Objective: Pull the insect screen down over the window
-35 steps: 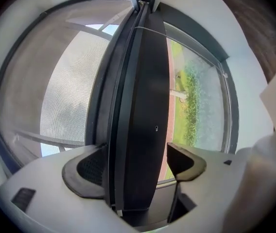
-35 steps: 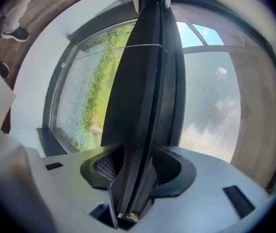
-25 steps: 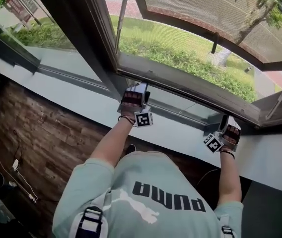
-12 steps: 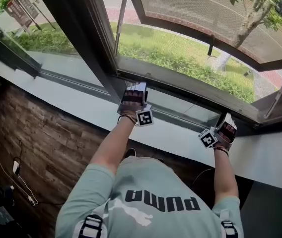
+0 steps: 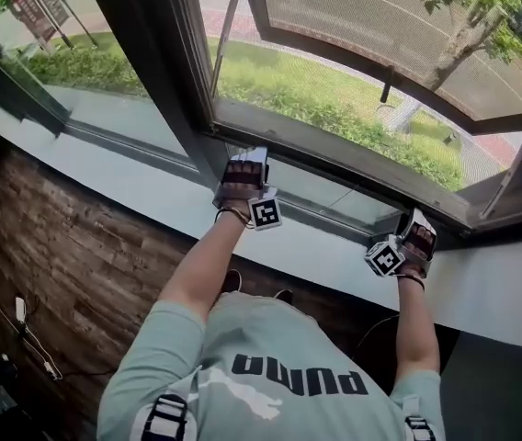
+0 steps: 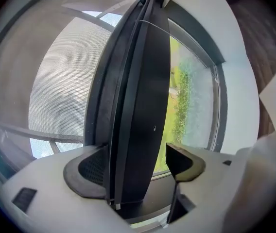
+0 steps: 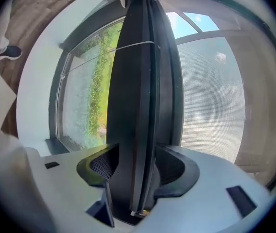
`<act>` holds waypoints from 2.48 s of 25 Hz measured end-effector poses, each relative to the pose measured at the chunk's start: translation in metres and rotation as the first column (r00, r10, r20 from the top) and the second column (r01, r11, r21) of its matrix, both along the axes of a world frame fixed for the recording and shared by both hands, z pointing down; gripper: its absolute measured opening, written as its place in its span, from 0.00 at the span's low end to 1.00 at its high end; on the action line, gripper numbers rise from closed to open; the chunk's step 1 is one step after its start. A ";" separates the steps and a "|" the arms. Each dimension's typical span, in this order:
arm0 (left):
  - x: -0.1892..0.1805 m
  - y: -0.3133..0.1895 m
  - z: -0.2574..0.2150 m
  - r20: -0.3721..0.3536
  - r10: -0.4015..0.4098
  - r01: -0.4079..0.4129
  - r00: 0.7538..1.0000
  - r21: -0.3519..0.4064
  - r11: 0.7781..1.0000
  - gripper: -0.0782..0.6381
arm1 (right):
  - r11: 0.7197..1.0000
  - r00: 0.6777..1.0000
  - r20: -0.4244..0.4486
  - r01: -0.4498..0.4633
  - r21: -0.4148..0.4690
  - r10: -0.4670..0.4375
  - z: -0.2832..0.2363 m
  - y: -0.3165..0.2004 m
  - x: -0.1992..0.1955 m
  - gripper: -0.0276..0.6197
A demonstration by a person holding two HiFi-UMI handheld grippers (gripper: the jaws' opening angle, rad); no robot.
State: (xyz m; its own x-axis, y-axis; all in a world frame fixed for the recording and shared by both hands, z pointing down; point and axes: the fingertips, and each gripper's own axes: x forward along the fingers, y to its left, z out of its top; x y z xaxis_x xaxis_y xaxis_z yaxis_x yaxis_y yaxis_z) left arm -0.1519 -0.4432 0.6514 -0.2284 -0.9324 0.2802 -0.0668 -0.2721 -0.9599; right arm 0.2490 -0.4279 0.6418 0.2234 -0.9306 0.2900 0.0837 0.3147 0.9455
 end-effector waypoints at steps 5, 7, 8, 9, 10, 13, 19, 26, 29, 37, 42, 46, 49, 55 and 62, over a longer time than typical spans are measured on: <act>0.001 0.006 0.002 0.009 0.003 -0.002 1.000 -0.016 1.000 0.61 | 1.000 1.000 -0.006 0.018 -0.001 -0.018 -0.002 0.005 0.000 0.40; 0.001 0.012 0.006 -0.010 0.009 -0.010 1.000 -0.039 0.999 0.61 | 0.999 0.999 -0.017 0.036 0.006 -0.036 -0.002 0.009 -0.002 0.40; 0.002 0.016 0.011 -0.052 0.011 -0.014 0.999 -0.059 0.998 0.61 | 0.999 0.999 -0.012 0.042 0.006 -0.042 -0.002 0.011 -0.004 0.40; 0.003 0.021 0.013 -0.111 0.011 -0.019 0.994 -0.070 0.997 0.61 | 0.999 0.999 0.004 0.045 0.012 -0.045 -0.004 0.013 -0.007 0.40; 0.005 0.025 0.010 -0.173 0.011 -0.021 0.985 -0.055 0.998 0.61 | 0.999 0.998 0.034 0.044 0.025 -0.044 -0.008 0.015 -0.010 0.40; 0.012 0.033 -0.017 -0.422 0.011 -0.002 0.907 0.022 1.000 0.61 | 0.997 0.970 0.242 -0.004 0.077 -0.015 -0.028 0.024 -0.020 0.40; 0.043 0.053 -0.063 -0.926 -0.022 0.015 0.378 -0.018 1.000 0.14 | 0.985 0.603 0.794 -0.172 0.033 0.078 -0.072 0.050 -0.032 0.13; 0.090 0.092 -0.107 -0.929 -0.156 -0.115 -0.337 -0.124 0.986 0.13 | 0.980 0.172 0.984 -0.199 -0.020 0.055 -0.113 0.091 -0.044 0.05; 0.107 0.119 -0.105 -0.931 -0.154 -0.127 -0.332 -0.117 0.985 0.13 | 0.983 0.027 0.998 -0.177 -0.052 0.058 -0.116 0.112 -0.047 0.05; 0.137 0.164 -0.092 -0.958 -0.154 -0.086 -0.242 -0.137 0.987 0.13 | 0.997 -0.032 0.997 -0.021 -0.070 0.069 -0.094 0.132 -0.068 0.05; 0.153 0.175 -0.104 -0.980 -0.131 -0.136 -0.148 -0.111 0.984 0.13 | 0.999 -0.041 0.999 -0.015 -0.032 0.031 -0.113 0.152 -0.070 0.05; 0.155 0.203 -0.101 -0.979 -0.149 -0.172 -0.137 -0.125 0.977 0.13 | 0.999 -0.040 0.999 -0.033 -0.010 0.008 -0.124 0.176 -0.078 0.05; 0.140 0.242 -0.092 -0.981 -0.159 -0.197 -0.110 -0.135 0.971 0.13 | 1.000 -0.041 0.999 -0.029 -0.003 0.002 -0.124 0.204 -0.100 0.05; 0.083 0.341 -0.096 -0.986 -0.154 -0.246 -0.068 -0.133 0.960 0.13 | 0.998 -0.082 0.996 -0.039 -0.041 0.038 -0.127 0.289 -0.168 0.05; 0.011 0.456 -0.108 -0.985 -0.145 -0.298 -0.089 -0.113 0.948 0.13 | 0.989 -0.120 0.984 -0.051 -0.140 0.133 -0.117 0.422 -0.247 0.05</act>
State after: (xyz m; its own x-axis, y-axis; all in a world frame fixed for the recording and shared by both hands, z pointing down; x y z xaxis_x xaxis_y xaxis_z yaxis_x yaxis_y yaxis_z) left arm -0.1407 0.0132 0.5431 0.5649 -0.7708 0.2945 -0.8250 -0.5208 0.2193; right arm 0.0023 -0.0056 0.5246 -0.2665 -0.9101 0.3174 -0.9636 0.2587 -0.0673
